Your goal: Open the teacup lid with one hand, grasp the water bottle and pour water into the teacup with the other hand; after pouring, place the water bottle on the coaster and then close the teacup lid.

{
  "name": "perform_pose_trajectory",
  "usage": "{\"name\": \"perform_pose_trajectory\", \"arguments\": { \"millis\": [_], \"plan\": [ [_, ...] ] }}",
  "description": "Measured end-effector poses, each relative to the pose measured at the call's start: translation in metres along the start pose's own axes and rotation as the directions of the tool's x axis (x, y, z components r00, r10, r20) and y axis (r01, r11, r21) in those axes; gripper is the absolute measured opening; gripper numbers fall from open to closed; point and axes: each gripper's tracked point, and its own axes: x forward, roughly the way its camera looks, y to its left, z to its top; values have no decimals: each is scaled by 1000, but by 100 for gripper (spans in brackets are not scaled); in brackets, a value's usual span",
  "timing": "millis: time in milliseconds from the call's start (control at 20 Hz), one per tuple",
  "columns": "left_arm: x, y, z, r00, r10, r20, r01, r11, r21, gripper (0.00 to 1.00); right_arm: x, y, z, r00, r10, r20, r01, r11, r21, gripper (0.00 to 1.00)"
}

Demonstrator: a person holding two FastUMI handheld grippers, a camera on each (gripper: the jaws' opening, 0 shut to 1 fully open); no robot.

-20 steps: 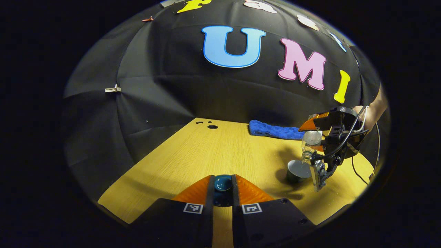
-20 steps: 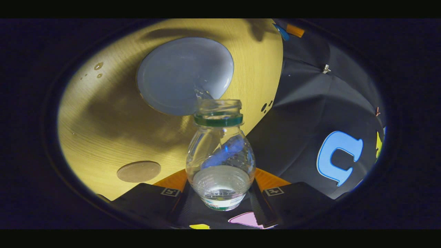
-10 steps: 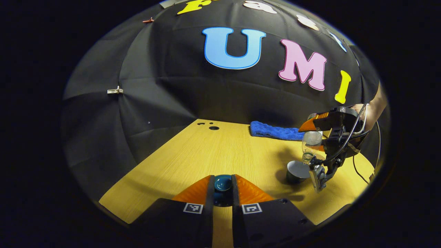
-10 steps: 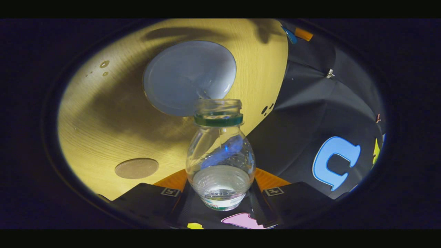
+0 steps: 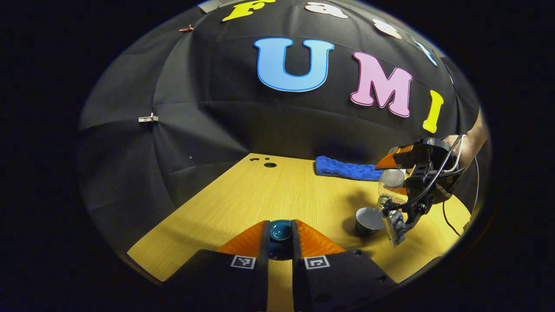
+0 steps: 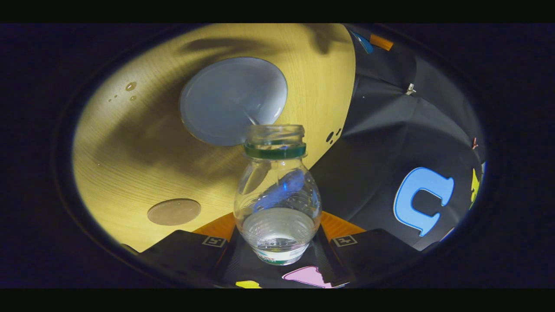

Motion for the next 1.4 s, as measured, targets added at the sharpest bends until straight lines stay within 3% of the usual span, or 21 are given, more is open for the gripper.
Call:
{"name": "perform_pose_trajectory", "arguments": {
  "millis": [100, 200, 250, 350, 450, 600, 850, 900, 1050, 1150, 1400],
  "plan": [
    [-1, -2, 5, 1000, 7, -3, -7, 1000, 3, 23, -2, 5, -5, 1000, 25, -17, -23, 995, 97, 76],
    [-4, -3, 17, 1000, 15, 3, -15, 1000, 11, 26, -9, 8, -12, 998, 61, -31, -52, 973, 223, 73],
    [-6, -4, 23, 1000, 19, 9, -19, 1000, 18, 23, -15, 7, -15, 997, 71, -35, -58, 956, 286, 73],
    [-7, -7, 35, 1000, 21, 17, -22, 999, 31, 23, -20, 6, -23, 992, 118, -43, -88, 899, 430, 73],
    [-9, -14, 46, 1000, 18, 20, -19, 999, 38, 27, -21, 6, -35, 985, 163, -48, -107, 813, 573, 73],
    [-6, -26, 63, 1000, 13, 23, -15, 998, 67, 27, -27, -1, -60, 980, 190, -56, -80, 638, 765, 73],
    [1, -51, 83, 1000, -15, 27, 13, 997, 77, 26, -14, -3, -95, 969, 245, 21, -77, 221, 972, 73],
    [3, -56, 83, 1000, -20, 24, 18, 996, 85, 23, -14, -3, -99, 972, 233, 33, -67, 142, 988, 73],
    [11, -73, 84, 999, -45, 10, 45, 997, 69, 27, -17, -9, -106, 988, 140, 65, -53, -89, 995, 73],
    [18, -82, 82, 998, -57, 10, 57, 997, 44, 27, -21, -9, -110, 994, 82, 77, -61, -185, 981, 74],
    [34, -96, 69, 998, -63, 4, 63, 998, -8, 23, -11, 6, -115, 998, -29, 54, -61, -355, 933, 75]
  ]
}}
